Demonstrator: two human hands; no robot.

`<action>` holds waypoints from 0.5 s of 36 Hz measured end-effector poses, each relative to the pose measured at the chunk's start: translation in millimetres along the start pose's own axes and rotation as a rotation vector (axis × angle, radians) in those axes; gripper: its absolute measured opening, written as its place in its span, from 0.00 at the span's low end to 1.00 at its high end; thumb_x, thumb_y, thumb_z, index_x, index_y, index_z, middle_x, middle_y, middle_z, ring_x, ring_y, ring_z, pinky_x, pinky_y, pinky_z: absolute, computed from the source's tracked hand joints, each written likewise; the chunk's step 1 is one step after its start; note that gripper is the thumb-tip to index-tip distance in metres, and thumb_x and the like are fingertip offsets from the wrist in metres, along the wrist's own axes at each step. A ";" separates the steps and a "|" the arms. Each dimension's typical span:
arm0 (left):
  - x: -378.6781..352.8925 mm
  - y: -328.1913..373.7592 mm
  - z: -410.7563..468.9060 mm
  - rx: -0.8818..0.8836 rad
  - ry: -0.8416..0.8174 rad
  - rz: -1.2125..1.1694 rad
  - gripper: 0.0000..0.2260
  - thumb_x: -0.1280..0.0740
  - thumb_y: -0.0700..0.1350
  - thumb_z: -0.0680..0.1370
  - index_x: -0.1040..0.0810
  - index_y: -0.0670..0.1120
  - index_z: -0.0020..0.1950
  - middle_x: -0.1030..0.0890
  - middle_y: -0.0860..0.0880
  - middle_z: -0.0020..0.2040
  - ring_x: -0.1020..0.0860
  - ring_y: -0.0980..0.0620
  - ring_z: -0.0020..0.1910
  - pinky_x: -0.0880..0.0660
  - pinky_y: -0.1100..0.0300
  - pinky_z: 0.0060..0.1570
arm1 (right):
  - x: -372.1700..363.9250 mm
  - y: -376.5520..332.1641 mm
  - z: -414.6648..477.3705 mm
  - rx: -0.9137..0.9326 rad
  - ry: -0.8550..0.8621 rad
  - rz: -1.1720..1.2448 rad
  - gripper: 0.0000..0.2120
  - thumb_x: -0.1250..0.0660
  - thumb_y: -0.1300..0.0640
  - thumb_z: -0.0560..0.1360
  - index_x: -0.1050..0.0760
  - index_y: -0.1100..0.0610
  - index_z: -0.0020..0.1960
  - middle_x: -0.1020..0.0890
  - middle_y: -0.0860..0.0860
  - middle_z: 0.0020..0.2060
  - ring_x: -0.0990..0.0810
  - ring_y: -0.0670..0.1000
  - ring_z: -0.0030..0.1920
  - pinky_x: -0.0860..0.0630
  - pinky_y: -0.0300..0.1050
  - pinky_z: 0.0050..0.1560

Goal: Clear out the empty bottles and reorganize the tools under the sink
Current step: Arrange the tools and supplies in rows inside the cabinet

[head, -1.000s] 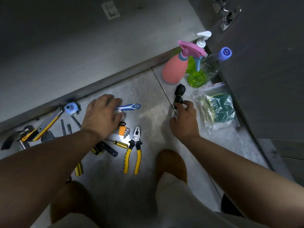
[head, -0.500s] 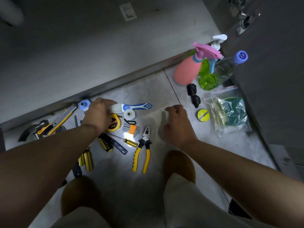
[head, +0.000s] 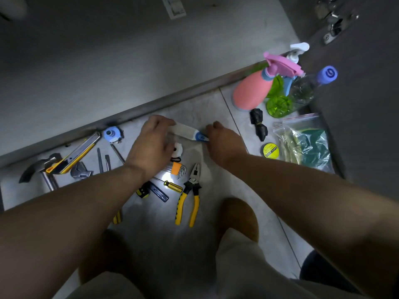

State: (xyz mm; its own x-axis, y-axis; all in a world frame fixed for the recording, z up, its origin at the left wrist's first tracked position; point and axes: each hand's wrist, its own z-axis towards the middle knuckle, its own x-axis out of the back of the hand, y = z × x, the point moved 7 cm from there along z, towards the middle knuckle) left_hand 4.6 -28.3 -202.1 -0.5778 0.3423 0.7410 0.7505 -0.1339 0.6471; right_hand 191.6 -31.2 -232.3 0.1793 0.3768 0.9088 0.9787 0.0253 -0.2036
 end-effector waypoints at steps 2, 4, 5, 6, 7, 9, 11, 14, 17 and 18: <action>-6.6 6.3 -2.3 -0.057 0.013 0.057 0.21 0.29 0.42 0.76 0.26 0.46 0.69 0.29 0.46 0.64 0.28 0.46 0.63 0.27 0.53 0.63 | -1.1 18.8 -10.3 -0.091 0.038 0.024 0.12 0.37 0.60 0.77 0.28 0.57 0.60 0.26 0.57 0.56 0.20 0.64 0.48 0.31 0.49 0.38; -15.9 9.5 -2.9 -0.083 -0.022 0.089 0.23 0.26 0.48 0.75 0.25 0.48 0.69 0.28 0.47 0.62 0.27 0.46 0.61 0.26 0.49 0.61 | -2.0 37.8 -20.8 -0.196 0.062 0.057 0.11 0.37 0.59 0.77 0.29 0.57 0.60 0.26 0.58 0.56 0.20 0.65 0.49 0.30 0.52 0.40; -21.3 9.9 -2.9 -0.085 -0.052 0.114 0.25 0.25 0.50 0.74 0.25 0.49 0.69 0.27 0.47 0.61 0.26 0.46 0.60 0.26 0.48 0.61 | -2.2 46.6 -25.2 -0.245 0.072 0.074 0.11 0.37 0.59 0.77 0.29 0.57 0.59 0.26 0.58 0.56 0.20 0.66 0.50 0.30 0.52 0.41; -26.5 9.5 -3.1 -0.082 -0.086 0.150 0.26 0.24 0.52 0.73 0.25 0.49 0.70 0.26 0.48 0.61 0.26 0.46 0.60 0.27 0.48 0.61 | -2.2 54.6 -29.0 -0.287 0.080 0.087 0.11 0.37 0.58 0.77 0.29 0.58 0.59 0.26 0.59 0.56 0.20 0.66 0.51 0.30 0.52 0.42; -31.1 8.4 -3.4 -0.073 -0.117 0.188 0.27 0.24 0.52 0.73 0.25 0.49 0.70 0.26 0.48 0.62 0.26 0.45 0.60 0.28 0.48 0.61 | -1.8 61.8 -32.0 -0.323 0.088 0.097 0.11 0.37 0.58 0.77 0.29 0.59 0.58 0.26 0.59 0.56 0.20 0.66 0.52 0.30 0.52 0.43; -36.5 5.5 -4.1 -0.048 -0.156 0.238 0.28 0.24 0.50 0.72 0.24 0.49 0.70 0.26 0.47 0.62 0.26 0.44 0.61 0.29 0.48 0.61 | -0.1 74.2 -37.3 -0.387 0.111 0.121 0.10 0.37 0.58 0.77 0.29 0.60 0.57 0.25 0.60 0.57 0.21 0.67 0.52 0.31 0.52 0.42; -37.5 1.7 -5.5 -0.016 -0.159 0.254 0.26 0.24 0.47 0.72 0.24 0.48 0.70 0.26 0.46 0.63 0.27 0.42 0.61 0.29 0.47 0.61 | 0.5 82.9 -41.5 -0.429 0.133 0.144 0.10 0.37 0.58 0.78 0.29 0.62 0.56 0.25 0.61 0.57 0.21 0.67 0.52 0.33 0.52 0.41; -34.7 -4.7 -7.1 0.034 -0.140 0.249 0.23 0.25 0.43 0.73 0.23 0.47 0.68 0.25 0.45 0.62 0.26 0.41 0.60 0.27 0.47 0.60 | -0.2 89.4 -47.5 -0.474 0.143 0.165 0.11 0.37 0.55 0.79 0.28 0.61 0.57 0.26 0.61 0.60 0.20 0.67 0.52 0.30 0.53 0.42; -30.6 -9.2 -9.4 0.065 -0.134 0.205 0.22 0.25 0.40 0.72 0.21 0.47 0.66 0.23 0.44 0.60 0.24 0.40 0.59 0.25 0.47 0.58 | 1.7 88.3 -54.6 -0.514 0.184 0.173 0.15 0.36 0.54 0.79 0.31 0.60 0.61 0.30 0.60 0.66 0.20 0.67 0.50 0.29 0.53 0.41; -28.9 -10.3 -10.3 0.070 -0.132 0.188 0.22 0.25 0.40 0.72 0.21 0.47 0.66 0.23 0.44 0.59 0.23 0.41 0.58 0.25 0.48 0.58 | 3.7 83.8 -56.1 -0.493 0.217 0.176 0.16 0.36 0.55 0.78 0.32 0.61 0.62 0.31 0.60 0.66 0.20 0.67 0.49 0.29 0.53 0.40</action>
State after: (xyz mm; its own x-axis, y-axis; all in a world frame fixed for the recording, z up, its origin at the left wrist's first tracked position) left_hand 10.3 -46.4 -228.3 -0.3827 0.4363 0.8143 0.8639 -0.1433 0.4828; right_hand 279.8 -79.6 -225.6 0.3092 0.1356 0.9413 0.8538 -0.4754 -0.2120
